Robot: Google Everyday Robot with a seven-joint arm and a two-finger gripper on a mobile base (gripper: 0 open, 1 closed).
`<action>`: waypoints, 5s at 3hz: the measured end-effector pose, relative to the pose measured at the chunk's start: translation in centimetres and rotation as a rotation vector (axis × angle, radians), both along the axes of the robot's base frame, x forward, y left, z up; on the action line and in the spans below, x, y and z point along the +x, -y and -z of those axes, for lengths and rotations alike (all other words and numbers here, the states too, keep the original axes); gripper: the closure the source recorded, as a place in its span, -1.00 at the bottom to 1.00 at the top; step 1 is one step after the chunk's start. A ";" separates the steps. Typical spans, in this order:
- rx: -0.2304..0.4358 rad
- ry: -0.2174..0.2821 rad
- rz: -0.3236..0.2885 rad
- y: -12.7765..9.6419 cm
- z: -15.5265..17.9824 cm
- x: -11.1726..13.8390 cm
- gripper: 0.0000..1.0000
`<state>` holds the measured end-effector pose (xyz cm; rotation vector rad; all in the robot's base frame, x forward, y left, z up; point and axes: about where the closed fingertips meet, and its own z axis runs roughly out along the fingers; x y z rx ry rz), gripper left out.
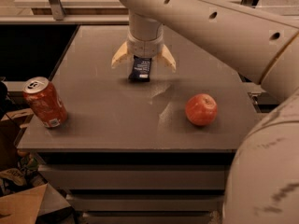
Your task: Move rxbar blueberry near coke can
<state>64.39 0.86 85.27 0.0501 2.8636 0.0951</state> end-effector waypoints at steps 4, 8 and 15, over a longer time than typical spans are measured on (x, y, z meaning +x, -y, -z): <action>0.025 0.059 0.031 0.0 2.9 4.3 -1.00; 0.023 0.054 0.010 -0.2 1.7 5.4 0.90; 0.091 -0.081 -0.209 -8.4 -3.2 -3.6 1.00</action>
Offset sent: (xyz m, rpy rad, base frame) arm 0.0343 -0.0015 -0.0222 0.0337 -0.0835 -0.0484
